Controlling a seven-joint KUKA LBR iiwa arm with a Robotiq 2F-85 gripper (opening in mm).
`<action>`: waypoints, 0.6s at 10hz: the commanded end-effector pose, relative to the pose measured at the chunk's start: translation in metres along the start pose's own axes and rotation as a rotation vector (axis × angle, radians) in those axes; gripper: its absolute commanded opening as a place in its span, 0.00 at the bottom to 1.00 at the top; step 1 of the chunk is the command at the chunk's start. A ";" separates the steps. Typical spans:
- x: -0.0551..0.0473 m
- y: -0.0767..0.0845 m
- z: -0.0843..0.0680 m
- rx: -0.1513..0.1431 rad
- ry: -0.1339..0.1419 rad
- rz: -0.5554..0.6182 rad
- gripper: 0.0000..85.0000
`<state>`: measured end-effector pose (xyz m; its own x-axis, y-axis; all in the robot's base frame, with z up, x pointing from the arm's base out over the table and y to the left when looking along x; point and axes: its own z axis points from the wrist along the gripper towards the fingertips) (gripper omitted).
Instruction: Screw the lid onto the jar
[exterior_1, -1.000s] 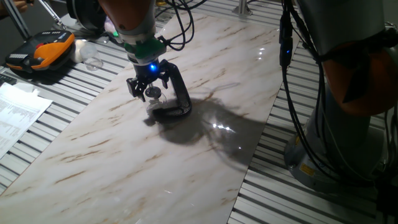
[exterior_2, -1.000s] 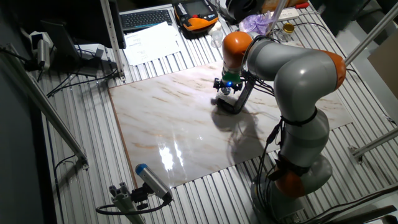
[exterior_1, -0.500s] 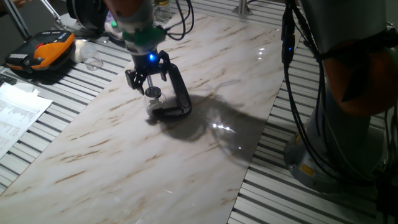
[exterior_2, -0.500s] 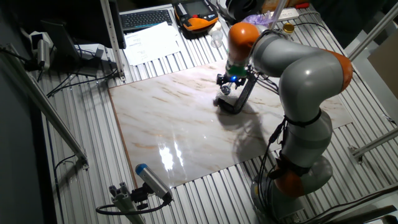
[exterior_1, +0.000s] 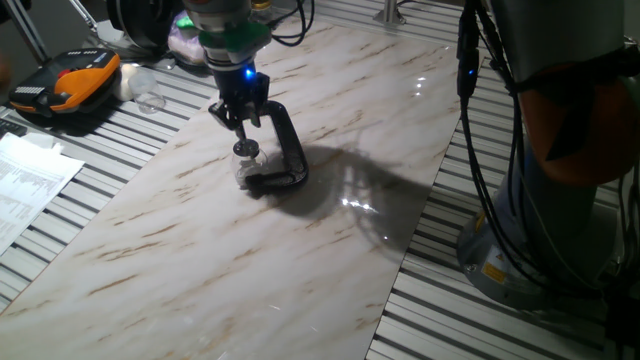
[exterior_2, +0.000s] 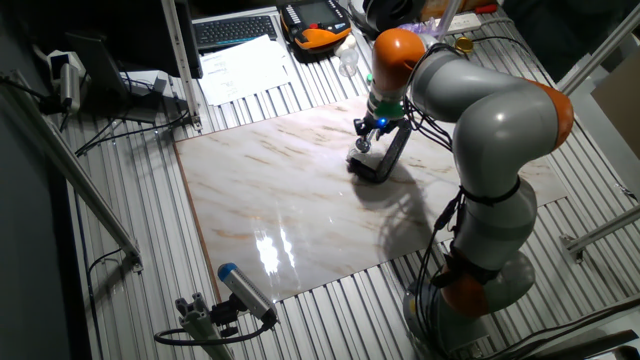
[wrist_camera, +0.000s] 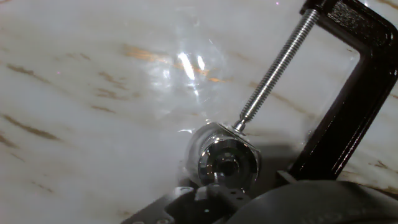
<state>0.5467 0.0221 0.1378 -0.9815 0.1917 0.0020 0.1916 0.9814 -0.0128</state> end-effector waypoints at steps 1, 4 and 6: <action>0.000 0.000 0.000 0.001 -0.005 -0.020 0.20; 0.000 -0.001 -0.001 -0.002 0.005 -0.066 0.00; -0.003 -0.002 0.002 0.010 -0.006 -0.098 0.00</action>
<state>0.5493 0.0185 0.1353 -0.9962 0.0867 -0.0047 0.0868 0.9959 -0.0240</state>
